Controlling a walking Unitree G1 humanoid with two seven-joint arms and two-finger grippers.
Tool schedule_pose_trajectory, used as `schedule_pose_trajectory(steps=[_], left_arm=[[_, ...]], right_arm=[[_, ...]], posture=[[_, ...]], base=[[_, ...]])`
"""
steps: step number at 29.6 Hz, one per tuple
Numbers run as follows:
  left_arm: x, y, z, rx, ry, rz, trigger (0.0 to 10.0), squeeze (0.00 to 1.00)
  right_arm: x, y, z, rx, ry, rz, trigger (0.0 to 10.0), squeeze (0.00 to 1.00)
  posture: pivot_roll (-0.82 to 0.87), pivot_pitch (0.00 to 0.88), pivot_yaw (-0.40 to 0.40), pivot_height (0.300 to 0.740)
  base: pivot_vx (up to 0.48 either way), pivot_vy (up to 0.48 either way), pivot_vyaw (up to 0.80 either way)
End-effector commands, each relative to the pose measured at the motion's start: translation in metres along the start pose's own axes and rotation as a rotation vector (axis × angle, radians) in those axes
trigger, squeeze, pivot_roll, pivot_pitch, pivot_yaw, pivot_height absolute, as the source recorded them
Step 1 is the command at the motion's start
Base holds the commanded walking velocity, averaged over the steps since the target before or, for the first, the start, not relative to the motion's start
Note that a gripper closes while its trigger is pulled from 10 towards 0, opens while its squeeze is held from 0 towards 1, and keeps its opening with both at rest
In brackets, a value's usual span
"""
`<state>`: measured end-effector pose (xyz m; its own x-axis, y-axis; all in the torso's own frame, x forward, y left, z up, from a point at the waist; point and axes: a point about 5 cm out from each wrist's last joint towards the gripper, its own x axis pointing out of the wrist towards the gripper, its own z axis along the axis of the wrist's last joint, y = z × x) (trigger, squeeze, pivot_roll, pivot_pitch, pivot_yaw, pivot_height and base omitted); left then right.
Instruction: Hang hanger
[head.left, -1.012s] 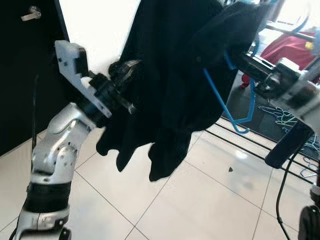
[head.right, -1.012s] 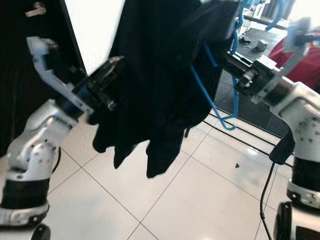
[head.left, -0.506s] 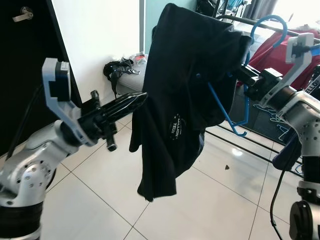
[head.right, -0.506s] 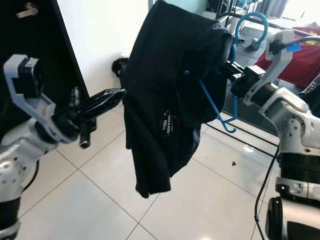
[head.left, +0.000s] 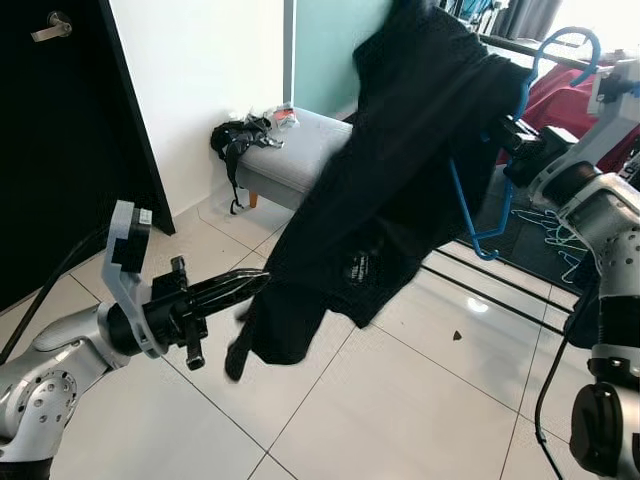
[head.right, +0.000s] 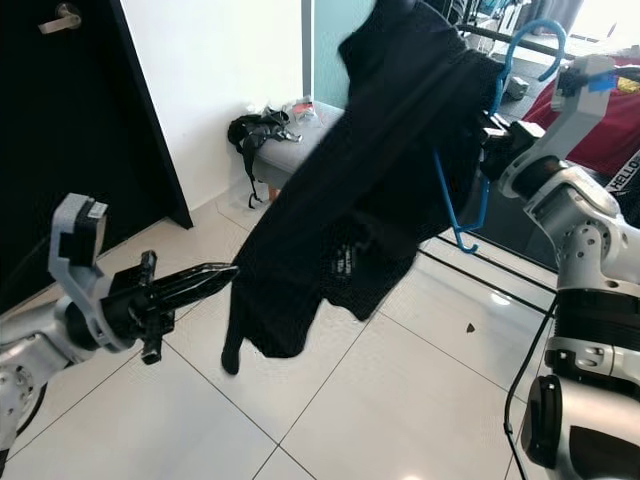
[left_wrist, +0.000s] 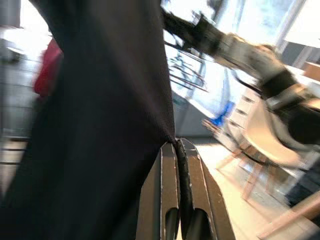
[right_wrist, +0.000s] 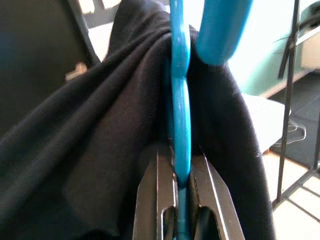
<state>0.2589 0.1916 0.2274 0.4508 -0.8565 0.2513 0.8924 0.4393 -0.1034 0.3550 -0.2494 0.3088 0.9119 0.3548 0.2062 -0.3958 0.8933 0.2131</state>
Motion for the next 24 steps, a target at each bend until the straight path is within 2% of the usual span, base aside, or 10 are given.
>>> schedule_pose_trajectory(steps=[1, 10, 11, 12, 13, 14, 15, 18, 21, 24], left_arm=[[-0.002, 0.002, 0.008, 0.022, -0.039, 0.016, 0.0, 0.0], [0.006, 0.0, -0.001, 0.048, 0.006, 0.012, 0.9, 0.0], [0.013, 0.003, -0.009, 0.045, 0.032, 0.043, 10.0, 0.03], [0.013, 0.003, -0.009, 0.045, 0.032, 0.043, 10.0, 0.03], [0.016, -0.002, -0.017, 0.035, 0.081, 0.008, 10.0, 1.0], [0.016, -0.002, -0.017, 0.035, 0.081, 0.008, 10.0, 1.0], [0.014, -0.013, -0.044, 0.107, 0.314, -0.074, 10.0, 1.0], [0.007, -0.015, -0.054, 0.134, 0.427, -0.111, 10.0, 1.0], [0.004, -0.011, -0.052, 0.145, 0.439, -0.097, 10.0, 1.0], [-0.002, 0.003, -0.041, 0.242, 0.475, -0.03, 10.0, 1.0]], right_arm=[[-0.003, 0.0, 0.004, -0.024, 0.009, 0.002, 10.0, 0.0], [-0.002, 0.011, -0.007, 0.002, 0.079, 0.071, 10.0, 0.0], [-0.003, 0.022, -0.016, -0.021, 0.151, 0.149, 10.0, 0.0], [-0.003, 0.022, -0.016, -0.021, 0.151, 0.149, 10.0, 0.0], [-0.004, 0.026, -0.019, -0.036, 0.181, 0.186, 10.0, 0.0], [-0.004, 0.026, -0.019, -0.036, 0.181, 0.186, 10.0, 0.0], [-0.003, 0.029, -0.017, -0.069, 0.212, 0.227, 10.0, 0.0], [-0.003, 0.03, -0.013, -0.102, 0.226, 0.262, 10.0, 0.0], [-0.004, 0.032, -0.011, -0.13, 0.241, 0.292, 10.0, 0.0], [-0.008, 0.033, -0.01, -0.18, 0.255, 0.341, 10.0, 0.0]], posture=[[0.0, 0.101, -0.064, 0.74], [0.0, 0.102, -0.061, 0.74], [0.0, 0.101, -0.058, 0.74], [0.0, 0.101, -0.058, 0.74], [0.0, 0.101, -0.058, 0.74], [0.0, 0.101, -0.058, 0.74], [-0.01, 0.097, -0.061, 0.74], [-0.01, 0.097, -0.061, 0.74], [-0.01, 0.09, -0.065, 0.74], [-0.01, 0.088, -0.067, 0.74]], base=[[0.0, 0.0, 0.0], [0.0, 0.0, 0.0], [0.0, 0.0, 0.0], [0.0, 0.0, 0.0], [0.0, 0.0, 0.0], [0.0, 0.0, 0.0], [0.0, 0.0, 0.0], [0.0, 0.0, 0.0], [0.0, 0.0, 0.0], [0.0, 0.0, 0.0]])
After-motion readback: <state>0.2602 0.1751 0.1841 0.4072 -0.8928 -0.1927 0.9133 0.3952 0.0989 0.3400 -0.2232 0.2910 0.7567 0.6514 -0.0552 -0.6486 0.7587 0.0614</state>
